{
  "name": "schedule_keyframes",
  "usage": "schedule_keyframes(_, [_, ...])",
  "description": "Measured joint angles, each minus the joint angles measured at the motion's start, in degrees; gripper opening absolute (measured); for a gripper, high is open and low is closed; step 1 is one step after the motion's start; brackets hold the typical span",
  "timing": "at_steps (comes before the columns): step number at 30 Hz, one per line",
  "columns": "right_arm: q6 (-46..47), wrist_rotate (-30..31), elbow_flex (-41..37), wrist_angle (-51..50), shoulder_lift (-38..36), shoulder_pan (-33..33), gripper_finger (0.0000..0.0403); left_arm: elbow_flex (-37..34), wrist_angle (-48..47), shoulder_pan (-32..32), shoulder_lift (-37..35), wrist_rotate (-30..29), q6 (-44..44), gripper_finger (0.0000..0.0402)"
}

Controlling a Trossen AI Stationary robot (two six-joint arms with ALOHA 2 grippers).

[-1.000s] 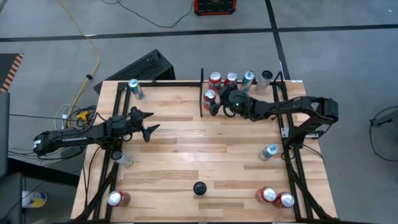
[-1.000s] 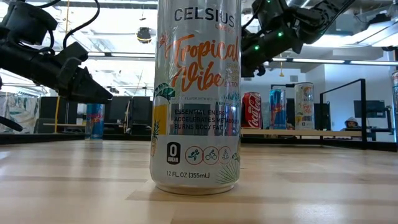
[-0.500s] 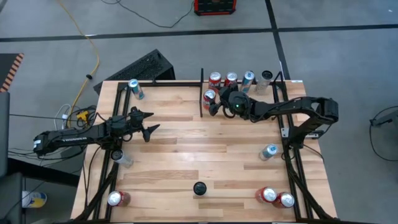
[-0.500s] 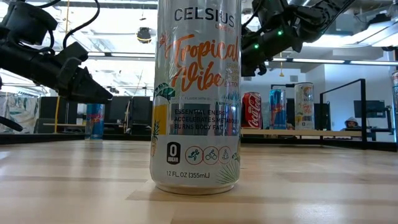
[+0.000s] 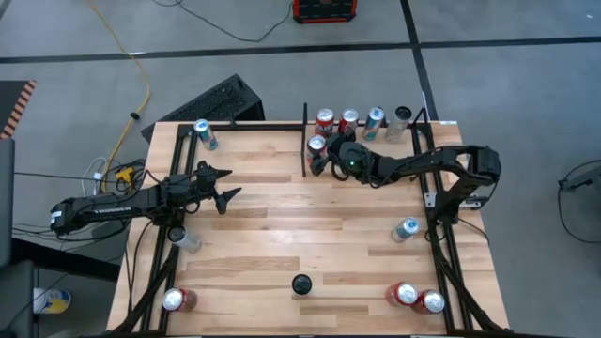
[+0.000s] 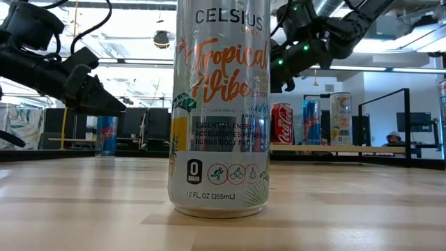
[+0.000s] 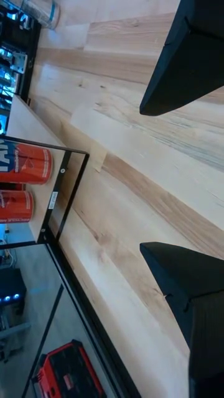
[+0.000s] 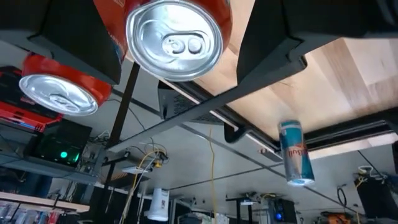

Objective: Place canned beverage on shelf
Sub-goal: Put the top orange soda can on the shelf aligned with the other orange soda can

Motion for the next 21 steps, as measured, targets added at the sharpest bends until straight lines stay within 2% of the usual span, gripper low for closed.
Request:
schedule_keyframes(13, [2.8,0.2,0.0,-0.4,2.9,-0.8,0.0345,0.0,-0.2,0.0,0.0,0.0,0.0,0.0334])
schedule_keyframes(21, [-1.4,1.9,0.0,-2.3,1.6,-1.2,0.0345,0.0,-0.2,0.0,0.0,0.0,0.0,0.0334])
